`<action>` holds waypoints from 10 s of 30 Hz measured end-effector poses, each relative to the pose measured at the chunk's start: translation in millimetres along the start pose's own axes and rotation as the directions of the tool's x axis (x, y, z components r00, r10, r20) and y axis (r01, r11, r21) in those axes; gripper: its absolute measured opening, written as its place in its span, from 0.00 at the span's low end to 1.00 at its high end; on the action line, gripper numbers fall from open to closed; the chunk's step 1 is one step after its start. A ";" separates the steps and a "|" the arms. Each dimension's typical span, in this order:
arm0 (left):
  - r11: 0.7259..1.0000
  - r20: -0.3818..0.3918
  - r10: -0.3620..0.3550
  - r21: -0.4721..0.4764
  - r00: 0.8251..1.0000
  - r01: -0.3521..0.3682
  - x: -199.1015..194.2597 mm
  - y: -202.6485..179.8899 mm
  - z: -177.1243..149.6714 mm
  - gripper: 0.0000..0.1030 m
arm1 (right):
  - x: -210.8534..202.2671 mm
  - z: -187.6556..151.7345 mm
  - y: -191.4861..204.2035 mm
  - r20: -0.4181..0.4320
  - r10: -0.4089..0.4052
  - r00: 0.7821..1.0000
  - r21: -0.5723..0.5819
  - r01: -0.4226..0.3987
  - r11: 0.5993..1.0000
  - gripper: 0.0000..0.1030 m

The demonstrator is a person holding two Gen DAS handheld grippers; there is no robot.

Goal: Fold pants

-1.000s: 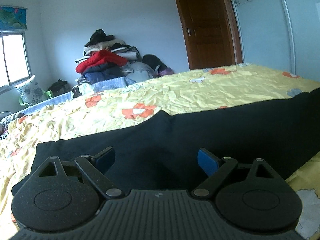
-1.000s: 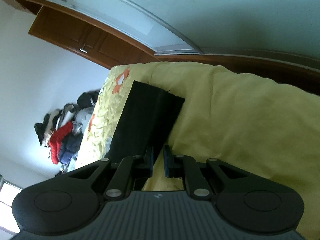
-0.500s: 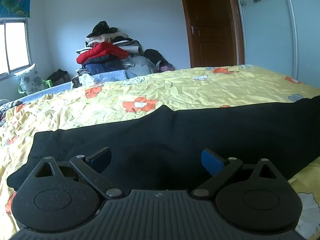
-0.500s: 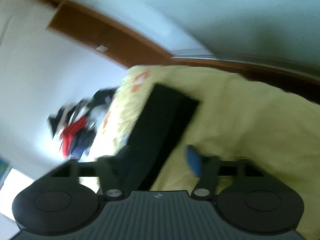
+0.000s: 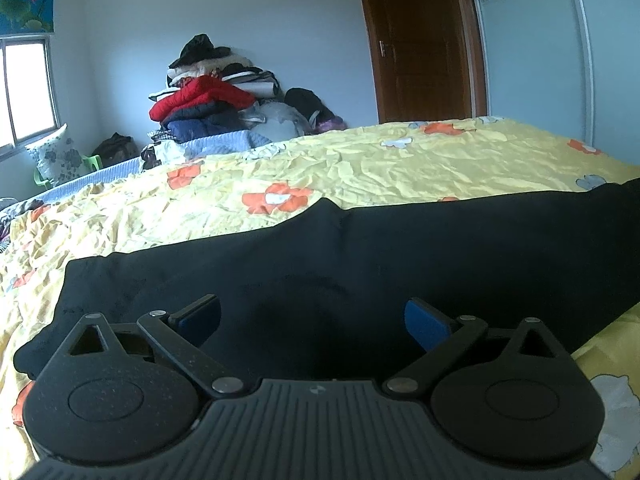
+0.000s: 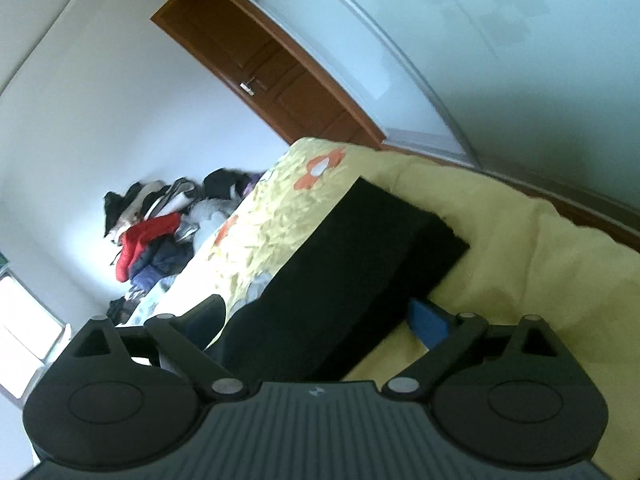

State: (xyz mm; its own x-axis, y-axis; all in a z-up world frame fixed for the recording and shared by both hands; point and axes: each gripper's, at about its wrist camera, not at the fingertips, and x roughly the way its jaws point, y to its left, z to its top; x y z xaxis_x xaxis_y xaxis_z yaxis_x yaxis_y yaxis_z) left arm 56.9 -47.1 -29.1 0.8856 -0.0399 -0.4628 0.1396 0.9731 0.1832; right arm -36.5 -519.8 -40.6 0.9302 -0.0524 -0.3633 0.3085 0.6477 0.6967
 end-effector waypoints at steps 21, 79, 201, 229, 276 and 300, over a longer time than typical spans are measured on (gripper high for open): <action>0.999 -0.045 0.002 -0.052 0.999 -0.004 4.8 10.9 -1.5 0.98 | 55.6 18.0 -9.9 -0.019 -0.003 1.000 0.100 0.005 0.995 0.07; 0.508 -0.173 -0.764 -0.756 0.622 0.413 68.6 65.2 24.4 0.95 | 74.3 -145.4 217.5 -0.441 0.149 0.885 -0.526 -0.389 0.756 0.78; 0.985 -0.153 0.006 -0.169 0.988 -0.032 13.9 71.9 -8.1 1.00 | 105.3 -214.6 253.5 -0.273 -0.127 0.954 -0.790 -0.147 0.595 1.00; 0.835 -0.232 -0.013 -0.538 0.973 -0.118 -45.7 224.3 -39.7 0.97 | 46.2 -310.7 381.7 -0.214 0.288 0.933 -0.969 -0.165 -0.185 1.00; 0.499 -0.056 -0.195 -0.865 0.979 0.050 38.7 259.6 -22.3 0.18 | 122.1 -333.5 430.8 -0.538 0.113 0.835 -0.819 -0.550 0.161 0.34; 0.904 0.092 -0.322 -0.268 0.942 0.335 -23.1 -16.7 102.1 0.20 | 67.1 -166.5 298.4 -0.372 0.314 0.874 -0.754 -0.482 0.447 0.35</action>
State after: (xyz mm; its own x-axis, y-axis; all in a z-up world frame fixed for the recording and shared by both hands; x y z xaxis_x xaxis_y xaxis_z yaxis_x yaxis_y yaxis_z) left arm 79.3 -85.6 67.1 0.8303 -0.3715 -0.4154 0.3038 0.9267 -0.2214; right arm 84.9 -203.5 39.9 0.8356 0.4403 -0.3285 -0.4597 0.8878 0.0205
